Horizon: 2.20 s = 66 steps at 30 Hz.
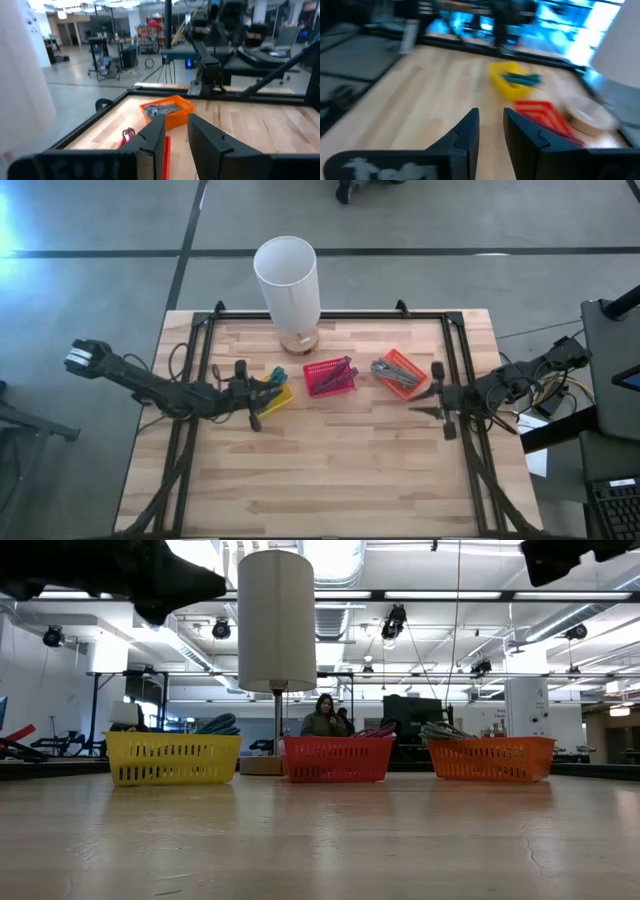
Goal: Pick & Place USB Port
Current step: Return to Home Position
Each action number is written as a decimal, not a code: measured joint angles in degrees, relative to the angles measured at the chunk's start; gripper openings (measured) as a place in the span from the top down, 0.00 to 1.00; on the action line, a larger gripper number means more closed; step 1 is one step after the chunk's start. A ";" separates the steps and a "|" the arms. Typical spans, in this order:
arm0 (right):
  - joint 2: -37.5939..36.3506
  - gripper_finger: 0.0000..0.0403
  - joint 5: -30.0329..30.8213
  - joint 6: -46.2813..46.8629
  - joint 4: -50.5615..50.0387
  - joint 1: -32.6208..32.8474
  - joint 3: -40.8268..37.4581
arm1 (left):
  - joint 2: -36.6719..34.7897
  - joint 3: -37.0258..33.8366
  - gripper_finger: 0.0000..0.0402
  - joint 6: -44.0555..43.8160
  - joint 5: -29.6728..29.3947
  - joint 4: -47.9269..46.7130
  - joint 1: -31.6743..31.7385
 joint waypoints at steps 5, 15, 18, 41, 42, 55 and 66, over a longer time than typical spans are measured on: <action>-2.49 0.81 -12.66 -4.37 4.47 0.02 -3.27 | -7.25 -5.76 0.78 0.51 -0.17 1.36 0.00; -13.59 0.82 -14.05 -5.69 5.41 -0.02 -6.08 | -17.67 -12.52 0.78 2.27 -0.17 1.56 0.00; -17.47 0.81 -14.03 -5.66 5.70 -0.02 -7.31 | -19.99 -14.25 0.78 2.29 -0.15 1.82 0.00; -29.91 0.83 -13.99 -5.52 12.21 -0.05 -21.13 | -30.49 -18.43 0.78 9.83 -0.17 2.86 0.02; -29.91 0.83 -13.99 -5.42 12.30 -0.05 -21.49 | -30.63 -18.45 0.78 9.83 -0.20 3.00 0.04; -29.91 0.83 -13.90 -3.81 15.25 -0.02 -26.00 | -30.82 -18.48 0.78 8.19 -0.54 -1.85 0.04; -29.91 0.85 -13.92 -4.14 19.97 -0.02 -30.77 | -30.79 -18.54 0.78 8.15 -0.57 -2.50 0.04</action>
